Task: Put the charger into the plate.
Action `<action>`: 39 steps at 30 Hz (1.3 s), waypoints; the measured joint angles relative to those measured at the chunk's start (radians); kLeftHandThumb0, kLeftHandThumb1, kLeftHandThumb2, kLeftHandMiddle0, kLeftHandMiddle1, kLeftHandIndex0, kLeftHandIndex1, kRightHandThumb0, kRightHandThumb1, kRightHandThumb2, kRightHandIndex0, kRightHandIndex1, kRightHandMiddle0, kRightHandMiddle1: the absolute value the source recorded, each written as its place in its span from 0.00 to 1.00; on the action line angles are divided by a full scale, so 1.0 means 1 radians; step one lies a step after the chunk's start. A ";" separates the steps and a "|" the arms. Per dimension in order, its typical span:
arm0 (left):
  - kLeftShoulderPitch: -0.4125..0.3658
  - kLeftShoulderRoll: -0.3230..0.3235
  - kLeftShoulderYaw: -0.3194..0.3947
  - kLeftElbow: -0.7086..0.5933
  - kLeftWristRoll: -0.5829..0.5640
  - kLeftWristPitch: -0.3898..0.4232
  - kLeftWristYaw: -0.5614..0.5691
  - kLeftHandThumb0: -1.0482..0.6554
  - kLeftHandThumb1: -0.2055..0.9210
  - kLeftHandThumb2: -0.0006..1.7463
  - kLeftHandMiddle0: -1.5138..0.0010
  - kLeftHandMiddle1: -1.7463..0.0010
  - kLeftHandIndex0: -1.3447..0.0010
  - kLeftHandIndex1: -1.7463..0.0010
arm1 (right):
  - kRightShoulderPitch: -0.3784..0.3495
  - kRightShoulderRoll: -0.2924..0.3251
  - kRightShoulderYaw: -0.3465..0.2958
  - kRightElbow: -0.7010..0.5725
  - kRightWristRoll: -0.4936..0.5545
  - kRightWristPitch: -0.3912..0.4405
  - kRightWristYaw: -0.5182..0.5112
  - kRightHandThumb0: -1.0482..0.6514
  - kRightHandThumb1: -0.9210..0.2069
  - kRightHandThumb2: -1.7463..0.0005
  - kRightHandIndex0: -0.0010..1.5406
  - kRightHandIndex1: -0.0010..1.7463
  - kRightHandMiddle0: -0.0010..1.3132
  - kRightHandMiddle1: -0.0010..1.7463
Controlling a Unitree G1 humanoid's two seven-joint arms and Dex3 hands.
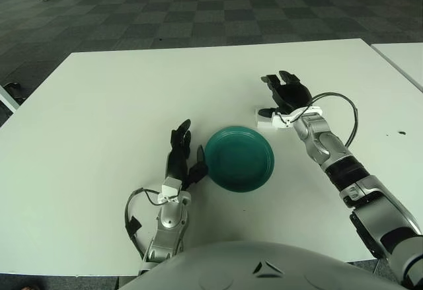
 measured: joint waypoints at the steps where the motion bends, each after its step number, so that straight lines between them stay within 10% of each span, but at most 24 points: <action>1: 0.000 0.000 -0.002 -0.001 0.003 0.003 0.001 0.13 1.00 0.57 0.79 0.99 1.00 0.65 | 0.002 -0.001 0.003 0.002 -0.001 -0.002 -0.002 0.10 0.00 0.70 0.11 0.01 0.00 0.25; 39: 0.022 0.006 -0.023 -0.035 0.017 0.034 0.031 0.11 1.00 0.57 0.80 1.00 1.00 0.68 | -0.073 0.015 0.068 0.298 0.016 -0.088 -0.036 0.12 0.00 0.67 0.09 0.00 0.00 0.22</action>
